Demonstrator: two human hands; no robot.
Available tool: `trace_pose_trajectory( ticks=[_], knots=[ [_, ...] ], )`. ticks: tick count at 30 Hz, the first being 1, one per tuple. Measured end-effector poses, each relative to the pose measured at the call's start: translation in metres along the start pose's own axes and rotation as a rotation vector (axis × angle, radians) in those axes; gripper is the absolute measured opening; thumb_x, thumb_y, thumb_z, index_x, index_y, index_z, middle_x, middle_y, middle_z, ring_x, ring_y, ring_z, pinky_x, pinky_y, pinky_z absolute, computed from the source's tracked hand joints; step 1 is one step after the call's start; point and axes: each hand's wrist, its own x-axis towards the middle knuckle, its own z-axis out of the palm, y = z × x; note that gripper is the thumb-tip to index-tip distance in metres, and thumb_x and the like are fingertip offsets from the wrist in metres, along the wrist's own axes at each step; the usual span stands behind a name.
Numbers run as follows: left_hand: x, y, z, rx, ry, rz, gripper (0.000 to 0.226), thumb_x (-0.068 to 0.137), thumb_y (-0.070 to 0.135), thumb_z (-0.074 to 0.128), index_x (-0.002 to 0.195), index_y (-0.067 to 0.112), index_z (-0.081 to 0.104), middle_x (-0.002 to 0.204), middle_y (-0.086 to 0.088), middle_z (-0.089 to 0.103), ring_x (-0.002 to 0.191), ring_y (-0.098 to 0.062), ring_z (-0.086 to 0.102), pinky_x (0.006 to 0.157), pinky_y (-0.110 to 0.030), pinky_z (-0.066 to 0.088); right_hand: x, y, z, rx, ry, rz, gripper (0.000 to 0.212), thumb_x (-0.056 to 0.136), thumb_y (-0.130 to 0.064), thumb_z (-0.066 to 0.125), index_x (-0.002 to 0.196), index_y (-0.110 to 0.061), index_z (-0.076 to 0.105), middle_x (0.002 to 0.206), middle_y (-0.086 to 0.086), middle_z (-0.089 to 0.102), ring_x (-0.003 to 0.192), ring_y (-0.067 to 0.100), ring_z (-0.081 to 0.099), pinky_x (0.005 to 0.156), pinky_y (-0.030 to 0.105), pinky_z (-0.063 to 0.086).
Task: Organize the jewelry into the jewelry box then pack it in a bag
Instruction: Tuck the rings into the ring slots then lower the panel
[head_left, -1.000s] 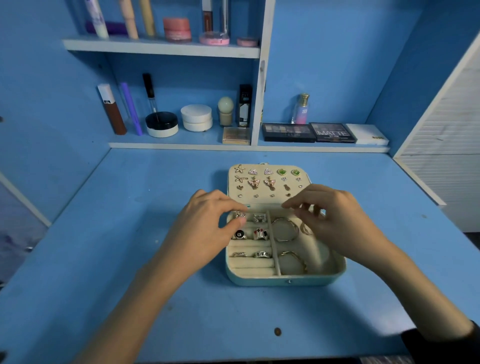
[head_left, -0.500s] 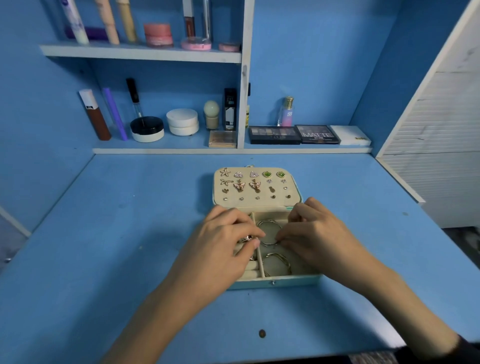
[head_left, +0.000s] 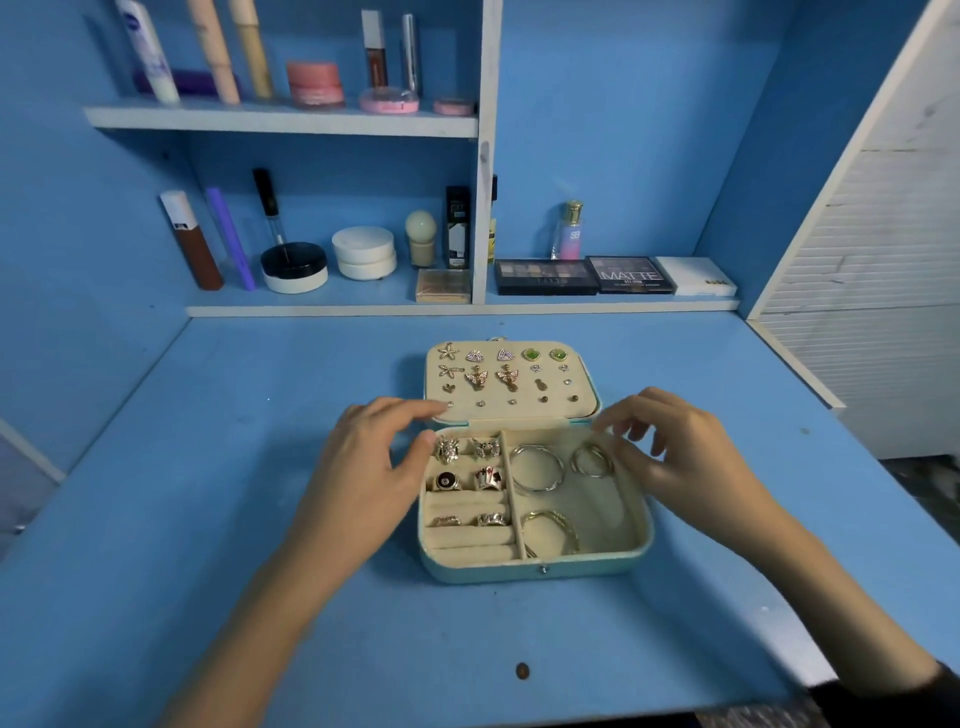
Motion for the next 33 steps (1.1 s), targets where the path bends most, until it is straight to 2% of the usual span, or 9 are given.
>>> trace_pose_trajectory(
  ticks=[2,6,9,11,16,22,25,28,33],
  knots=[
    [0.009,-0.005,0.002,-0.045,-0.017,-0.112,0.031,0.091,0.010,0.057,0.120,0.021,0.064,0.108,0.010,0.062,0.096,-0.009,0.053,0.081,-0.020,0.039,0.008,0.002,0.003,0.090,0.041,0.104,0.017,0.086,-0.012,0.063,0.098,-0.024,0.066,0.089,-0.004,0.058,0.081,0.008,0.054,0.069,0.015,0.039],
    [0.022,-0.007,0.011,-0.208,-0.058,-0.243,0.034,0.094,0.006,0.051,0.126,0.014,0.059,0.113,0.003,0.061,0.091,-0.005,0.054,0.071,-0.001,0.036,0.025,0.004,0.011,0.298,0.061,0.327,0.023,0.091,-0.014,0.056,0.112,-0.021,0.061,0.088,-0.005,0.061,0.080,0.007,0.056,0.072,0.015,0.043],
    [0.033,-0.002,0.014,-0.310,-0.078,-0.303,0.035,0.097,0.006,0.047,0.128,0.019,0.057,0.108,0.002,0.062,0.095,-0.013,0.057,0.086,-0.022,0.045,0.038,0.006,0.017,0.437,0.034,0.465,0.031,0.095,-0.015,0.050,0.125,-0.014,0.059,0.097,0.000,0.065,0.086,0.013,0.057,0.088,0.026,0.046],
    [0.040,0.001,0.014,-0.465,-0.107,-0.375,0.034,0.099,0.005,0.043,0.120,0.028,0.056,0.093,0.010,0.064,0.085,-0.013,0.061,0.082,-0.026,0.050,0.043,0.006,0.020,0.471,0.035,0.508,0.032,0.096,-0.013,0.048,0.126,-0.013,0.059,0.096,0.002,0.066,0.083,0.013,0.057,0.083,0.027,0.048],
    [0.048,-0.002,0.017,-0.595,-0.115,-0.432,0.034,0.099,0.002,0.041,0.127,0.012,0.056,0.086,0.012,0.065,0.063,0.003,0.062,0.056,-0.011,0.049,0.048,0.006,0.022,0.472,0.064,0.527,0.032,0.095,-0.011,0.047,0.124,-0.013,0.060,0.097,0.002,0.065,0.084,0.012,0.056,0.069,0.014,0.045],
    [0.052,0.002,0.022,-0.626,-0.073,-0.398,0.037,0.097,0.000,0.042,0.123,0.025,0.053,0.090,0.021,0.062,0.079,0.004,0.059,0.073,-0.008,0.046,0.059,0.009,0.027,0.461,0.083,0.531,0.034,0.093,-0.013,0.049,0.125,-0.016,0.060,0.103,0.004,0.068,0.093,0.021,0.061,0.095,0.042,0.049],
    [0.059,0.003,0.024,-0.612,-0.071,-0.395,0.037,0.096,0.000,0.043,0.126,0.019,0.056,0.087,0.024,0.059,0.081,0.009,0.055,0.077,-0.009,0.044,0.065,0.011,0.027,0.454,0.089,0.534,0.034,0.092,-0.015,0.051,0.125,-0.017,0.060,0.102,0.003,0.067,0.099,0.024,0.062,0.095,0.045,0.048],
    [0.064,0.000,0.026,-0.599,-0.081,-0.401,0.036,0.097,0.002,0.044,0.130,0.009,0.056,0.087,0.026,0.057,0.078,0.016,0.051,0.069,-0.003,0.042,0.068,0.014,0.027,0.439,0.093,0.524,0.034,0.092,-0.016,0.050,0.124,-0.017,0.060,0.105,0.006,0.067,0.102,0.027,0.060,0.097,0.046,0.047],
    [0.067,-0.005,0.028,-0.639,-0.054,-0.439,0.036,0.096,0.001,0.045,0.128,0.012,0.057,0.089,0.013,0.065,0.076,-0.004,0.061,0.066,-0.017,0.050,0.067,0.019,0.028,0.422,0.076,0.496,0.033,0.092,-0.016,0.051,0.124,-0.017,0.061,0.097,0.008,0.065,0.087,0.023,0.057,0.095,0.047,0.047]
  ],
)
